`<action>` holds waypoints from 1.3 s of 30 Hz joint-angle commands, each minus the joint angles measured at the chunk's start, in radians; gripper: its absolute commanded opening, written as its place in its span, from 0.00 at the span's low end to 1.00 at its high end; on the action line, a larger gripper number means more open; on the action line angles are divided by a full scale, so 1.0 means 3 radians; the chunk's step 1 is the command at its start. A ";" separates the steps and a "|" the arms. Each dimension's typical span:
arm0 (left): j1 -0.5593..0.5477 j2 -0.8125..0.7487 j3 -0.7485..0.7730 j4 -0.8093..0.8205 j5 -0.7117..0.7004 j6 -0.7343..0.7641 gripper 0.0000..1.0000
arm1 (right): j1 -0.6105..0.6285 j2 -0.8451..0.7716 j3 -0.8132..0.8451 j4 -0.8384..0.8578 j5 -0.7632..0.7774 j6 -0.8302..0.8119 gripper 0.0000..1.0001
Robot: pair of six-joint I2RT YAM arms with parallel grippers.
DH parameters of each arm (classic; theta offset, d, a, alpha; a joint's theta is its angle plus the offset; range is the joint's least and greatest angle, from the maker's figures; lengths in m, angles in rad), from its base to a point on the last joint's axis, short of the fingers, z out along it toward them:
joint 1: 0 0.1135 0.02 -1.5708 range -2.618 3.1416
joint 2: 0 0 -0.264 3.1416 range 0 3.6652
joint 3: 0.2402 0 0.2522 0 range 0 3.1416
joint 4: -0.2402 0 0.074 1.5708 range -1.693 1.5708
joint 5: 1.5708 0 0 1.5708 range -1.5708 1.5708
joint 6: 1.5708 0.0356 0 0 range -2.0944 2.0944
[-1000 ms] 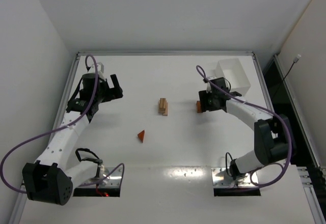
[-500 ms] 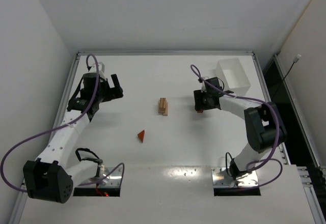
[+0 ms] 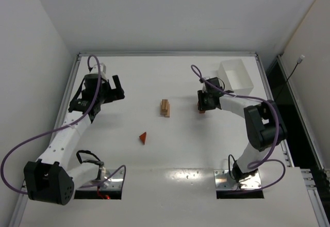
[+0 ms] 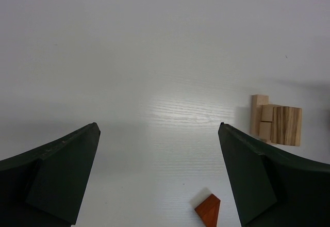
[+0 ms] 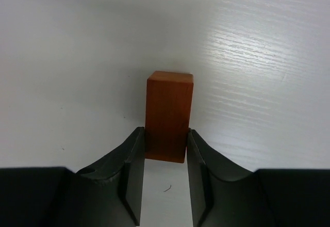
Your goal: Build the wood block tower
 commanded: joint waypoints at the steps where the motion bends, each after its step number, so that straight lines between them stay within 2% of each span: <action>1: 0.0007 -0.0044 0.0095 0.0099 -0.0073 0.0020 1.00 | 0.0048 -0.0046 0.0236 -0.0089 0.0115 0.0018 0.00; 5: 0.0007 -0.0110 -0.0043 0.0099 -0.0134 -0.0056 1.00 | 0.0083 -0.0255 0.0634 -0.0620 0.0064 0.0345 0.00; 9: 0.0007 -0.0177 -0.0181 0.0099 -0.0135 -0.0092 1.00 | 0.0181 -0.0184 0.1279 -0.1621 0.0064 0.0641 0.00; 13: 0.0007 -0.0208 -0.0182 0.0130 -0.0099 -0.0128 1.00 | 0.0303 -0.0148 0.1627 -0.2066 0.0360 0.1015 0.00; 18: 0.0007 -0.0269 -0.0248 0.0196 -0.0099 -0.0128 1.00 | 0.0569 -0.0067 0.1827 -0.2140 0.0468 0.1495 0.00; 21: 0.0007 -0.0330 -0.0279 0.0196 -0.0099 -0.0128 1.00 | 0.0789 0.0005 0.1934 -0.1997 0.0498 0.1573 0.00; 26: 0.0007 -0.0361 -0.0314 0.0227 -0.0099 -0.0128 1.00 | 0.1121 0.0199 0.2251 -0.1884 0.0712 0.1491 0.00; 39: 0.0007 -0.0392 -0.0279 0.0257 -0.0068 -0.0128 1.00 | 0.1536 0.0685 0.2676 -0.1915 0.1045 0.1476 0.00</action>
